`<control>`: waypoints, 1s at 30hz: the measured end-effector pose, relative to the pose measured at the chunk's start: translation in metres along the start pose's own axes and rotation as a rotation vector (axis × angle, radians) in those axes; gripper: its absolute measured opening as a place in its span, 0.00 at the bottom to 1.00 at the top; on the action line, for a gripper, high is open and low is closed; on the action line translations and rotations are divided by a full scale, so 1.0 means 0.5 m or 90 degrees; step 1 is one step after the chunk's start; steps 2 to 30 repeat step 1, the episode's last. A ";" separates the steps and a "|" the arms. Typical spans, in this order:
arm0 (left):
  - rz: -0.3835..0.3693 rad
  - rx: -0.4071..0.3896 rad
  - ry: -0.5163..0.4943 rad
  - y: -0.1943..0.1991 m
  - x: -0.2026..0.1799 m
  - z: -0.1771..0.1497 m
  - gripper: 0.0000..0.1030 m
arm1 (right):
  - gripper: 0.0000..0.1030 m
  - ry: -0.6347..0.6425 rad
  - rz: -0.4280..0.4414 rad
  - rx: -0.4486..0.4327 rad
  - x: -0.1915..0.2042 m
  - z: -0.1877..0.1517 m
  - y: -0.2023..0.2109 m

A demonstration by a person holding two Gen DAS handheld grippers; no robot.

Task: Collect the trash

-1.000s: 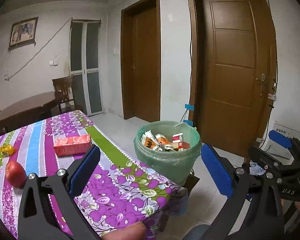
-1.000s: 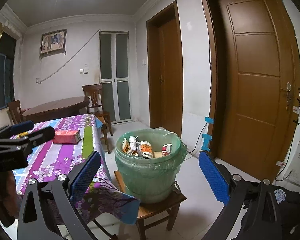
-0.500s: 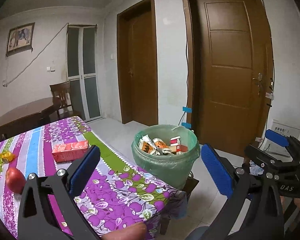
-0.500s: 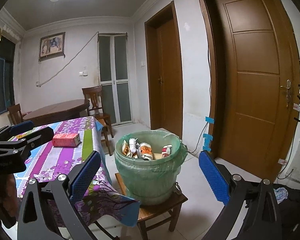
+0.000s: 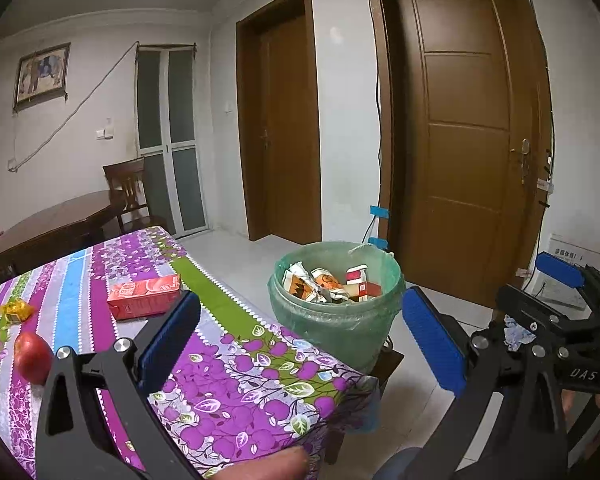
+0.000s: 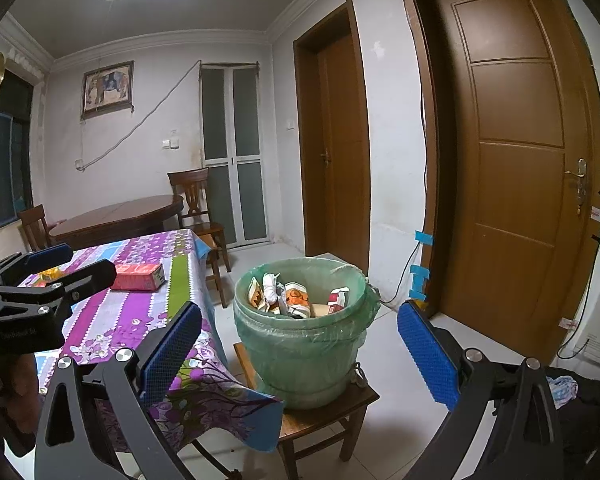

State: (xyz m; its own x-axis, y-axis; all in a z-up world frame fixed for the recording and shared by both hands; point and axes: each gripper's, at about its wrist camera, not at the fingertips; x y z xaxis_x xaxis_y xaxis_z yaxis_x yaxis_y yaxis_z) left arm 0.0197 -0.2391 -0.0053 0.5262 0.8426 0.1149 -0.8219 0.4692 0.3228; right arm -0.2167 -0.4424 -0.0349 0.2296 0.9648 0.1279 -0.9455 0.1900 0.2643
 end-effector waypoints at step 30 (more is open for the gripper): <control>0.001 0.000 0.000 0.000 0.000 0.000 0.95 | 0.95 0.000 0.000 0.001 0.000 -0.001 -0.002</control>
Point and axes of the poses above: each gripper's, at about its wrist camera, not at the fingertips, and y roughly against the way its jaws point, x to its left, z to its top, and after that the axes turned 13 degrees about z, right-handed
